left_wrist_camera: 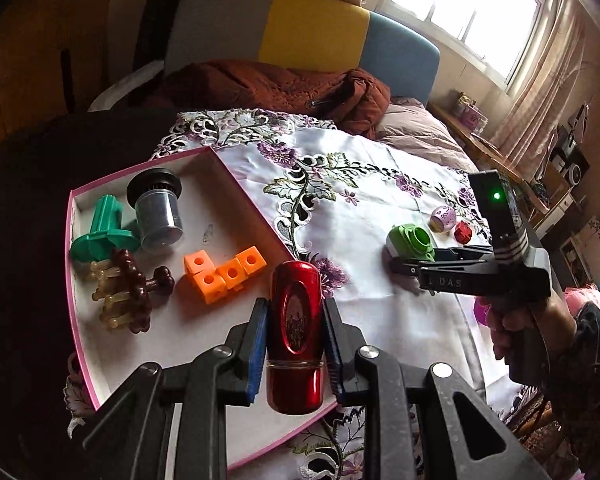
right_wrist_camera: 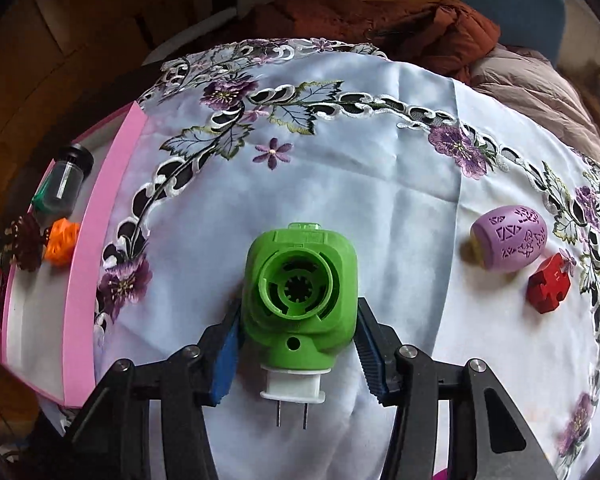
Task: Organize rigid objects
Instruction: 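Close the right gripper on the green plug-in device, then lower the red cylinder into the tray and open the left gripper, then carry the green plug-in device toward the tray with the right gripper, then lower the green device into the tray and open the right gripper, then move the left tool to the magenta suction cup and close on it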
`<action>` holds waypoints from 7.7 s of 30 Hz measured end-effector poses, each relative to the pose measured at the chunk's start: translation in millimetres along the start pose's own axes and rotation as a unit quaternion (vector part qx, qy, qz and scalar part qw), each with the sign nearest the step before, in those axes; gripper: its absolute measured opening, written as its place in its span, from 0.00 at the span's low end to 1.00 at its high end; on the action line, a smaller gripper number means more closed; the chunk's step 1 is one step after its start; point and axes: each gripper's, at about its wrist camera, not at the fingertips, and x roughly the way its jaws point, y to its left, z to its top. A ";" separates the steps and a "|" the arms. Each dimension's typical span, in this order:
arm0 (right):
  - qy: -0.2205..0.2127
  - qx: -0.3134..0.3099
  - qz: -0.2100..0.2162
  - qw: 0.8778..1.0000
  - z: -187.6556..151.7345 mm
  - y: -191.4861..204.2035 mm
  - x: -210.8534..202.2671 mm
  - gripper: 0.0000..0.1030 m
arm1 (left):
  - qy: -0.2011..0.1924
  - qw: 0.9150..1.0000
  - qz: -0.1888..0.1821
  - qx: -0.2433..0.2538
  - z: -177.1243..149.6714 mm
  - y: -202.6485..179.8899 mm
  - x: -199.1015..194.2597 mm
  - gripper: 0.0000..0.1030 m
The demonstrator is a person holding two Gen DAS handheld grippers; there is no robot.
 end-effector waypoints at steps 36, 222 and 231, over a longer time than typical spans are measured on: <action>-0.045 -0.027 -0.018 0.998 -12.3 5.4 -3.2 0.51 | 0.019 0.993 0.044 -0.112 -46.8 77.8 -29.4 0.24; -0.184 0.295 -0.150 0.926 -70.5 -163.3 -138.3 0.76 | -0.029 0.993 0.114 0.028 -15.7 1.6 -28.6 0.26; -0.201 0.382 -0.146 0.890 -91.0 -192.4 -150.7 0.79 | 0.006 0.992 0.024 0.126 -7.9 -79.5 11.5 0.26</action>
